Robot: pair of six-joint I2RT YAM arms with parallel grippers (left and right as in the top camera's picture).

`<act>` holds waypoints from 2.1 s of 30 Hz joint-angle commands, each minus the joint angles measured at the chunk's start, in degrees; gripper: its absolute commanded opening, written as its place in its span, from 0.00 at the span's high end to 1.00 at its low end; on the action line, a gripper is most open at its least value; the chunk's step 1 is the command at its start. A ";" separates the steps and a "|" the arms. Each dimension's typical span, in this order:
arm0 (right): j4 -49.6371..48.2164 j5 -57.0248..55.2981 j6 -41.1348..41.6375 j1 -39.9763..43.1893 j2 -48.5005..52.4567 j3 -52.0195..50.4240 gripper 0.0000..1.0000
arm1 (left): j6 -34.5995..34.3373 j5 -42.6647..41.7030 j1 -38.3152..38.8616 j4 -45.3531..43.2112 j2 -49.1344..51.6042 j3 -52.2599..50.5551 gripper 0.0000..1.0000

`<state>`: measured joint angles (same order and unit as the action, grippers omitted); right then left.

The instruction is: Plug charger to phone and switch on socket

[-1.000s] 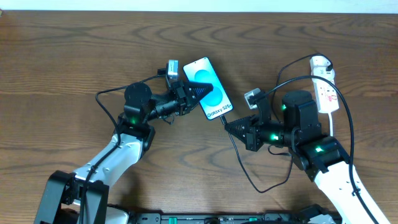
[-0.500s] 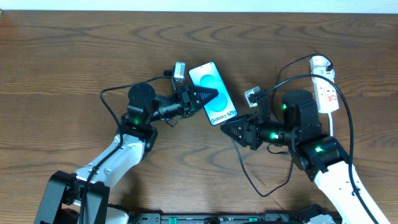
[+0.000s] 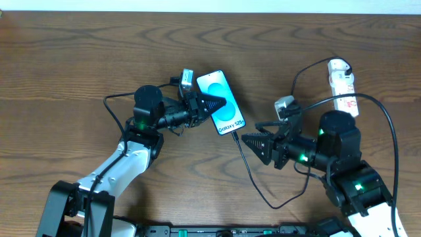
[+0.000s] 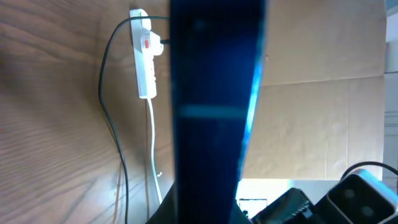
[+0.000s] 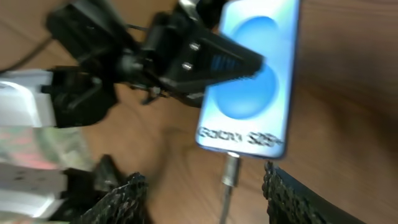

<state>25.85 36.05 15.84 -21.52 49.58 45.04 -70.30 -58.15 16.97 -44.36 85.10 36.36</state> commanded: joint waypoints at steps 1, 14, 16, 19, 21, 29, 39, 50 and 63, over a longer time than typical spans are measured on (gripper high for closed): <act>1.44 -8.55 -1.99 -3.89 0.44 0.70 0.41 | 1.29 -0.61 -0.31 -0.72 -0.13 1.01 0.92; 3.82 -34.10 2.32 -22.86 6.88 0.70 0.65 | 1.27 -0.07 -0.31 -0.70 -0.13 1.01 0.93; 3.80 -36.81 3.04 -24.09 7.82 0.70 0.66 | 1.27 -0.09 -0.31 -0.70 -0.13 1.01 0.92; 3.76 -38.07 3.04 -24.94 9.09 0.70 0.71 | 1.27 -0.09 -0.31 -0.70 -0.13 1.01 0.93; 3.76 -38.05 3.02 -25.00 9.88 0.70 0.75 | 1.27 -0.09 -0.31 -0.70 -0.11 1.01 0.93; 0.24 -38.05 3.02 -24.98 10.97 0.70 0.95 | 1.31 -1.33 -0.28 -0.70 -0.13 1.01 0.93; -7.28 -37.59 2.99 -24.98 13.31 0.70 0.99 | 2.62 -4.24 2.62 -0.72 -0.13 1.01 0.93; -6.86 -36.98 1.31 -24.98 13.38 0.72 0.91 | 4.76 -4.96 4.22 -0.70 -0.13 0.09 0.93; 7.76 -37.51 1.29 -24.96 0.17 0.72 0.23 | 11.67 9.49 4.42 9.75 -0.11 0.09 0.93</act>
<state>32.18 -0.01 17.30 -46.52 53.19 44.45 -63.13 -52.84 21.17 -36.71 85.10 36.25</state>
